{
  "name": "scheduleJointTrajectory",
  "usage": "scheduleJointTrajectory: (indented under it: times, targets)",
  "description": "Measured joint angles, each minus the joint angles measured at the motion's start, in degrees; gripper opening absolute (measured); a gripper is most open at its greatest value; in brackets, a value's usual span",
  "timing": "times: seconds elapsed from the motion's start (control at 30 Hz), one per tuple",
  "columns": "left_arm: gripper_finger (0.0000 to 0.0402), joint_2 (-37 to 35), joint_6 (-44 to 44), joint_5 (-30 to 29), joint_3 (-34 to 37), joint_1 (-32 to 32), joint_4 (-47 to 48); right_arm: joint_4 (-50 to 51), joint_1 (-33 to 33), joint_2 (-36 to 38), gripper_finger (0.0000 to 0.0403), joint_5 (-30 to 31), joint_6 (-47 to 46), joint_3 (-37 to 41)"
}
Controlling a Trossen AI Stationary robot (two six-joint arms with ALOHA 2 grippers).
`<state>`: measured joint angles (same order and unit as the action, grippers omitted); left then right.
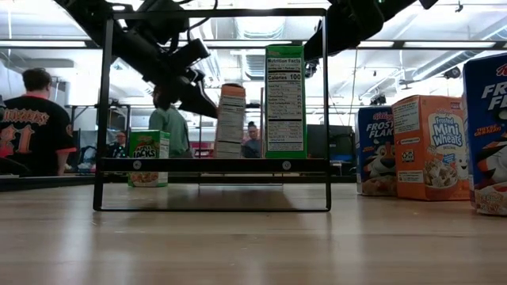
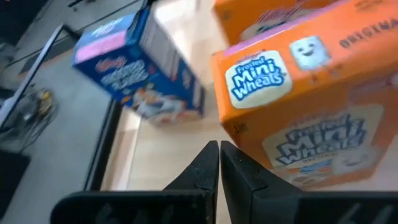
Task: Stack cereal on shelf
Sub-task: Put the top orange cereal box on the shelf aligned with the other orange cereal box
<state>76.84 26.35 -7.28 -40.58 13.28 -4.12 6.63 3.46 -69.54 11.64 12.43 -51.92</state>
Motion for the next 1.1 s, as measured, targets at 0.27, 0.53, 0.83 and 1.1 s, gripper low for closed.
scheduleJointTrajectory:
  times: [0.27, 0.53, 0.83, 1.1]
  targets:
    - [0.0, 0.0, -0.77, 2.22, 0.0, -0.02, -0.42, -0.05, 0.0, 0.0, 0.0063, 0.0, 0.02, 0.09]
    - [0.0, -1.43, -1.11, -2.69, 0.0, -0.01, 4.2, -0.1, 0.0, 0.0, 0.0063, 0.0, -0.02, 0.89]
    - [0.0, -3.26, -3.18, 5.61, 0.0, -0.11, 9.07, -0.11, -0.11, 0.0, 0.0063, 0.15, 1.71, 1.42]
    - [0.0, -0.14, -3.91, 8.16, 0.0, -0.07, 5.21, -0.11, -0.11, 0.0, 0.0063, 0.39, 2.21, 1.42]
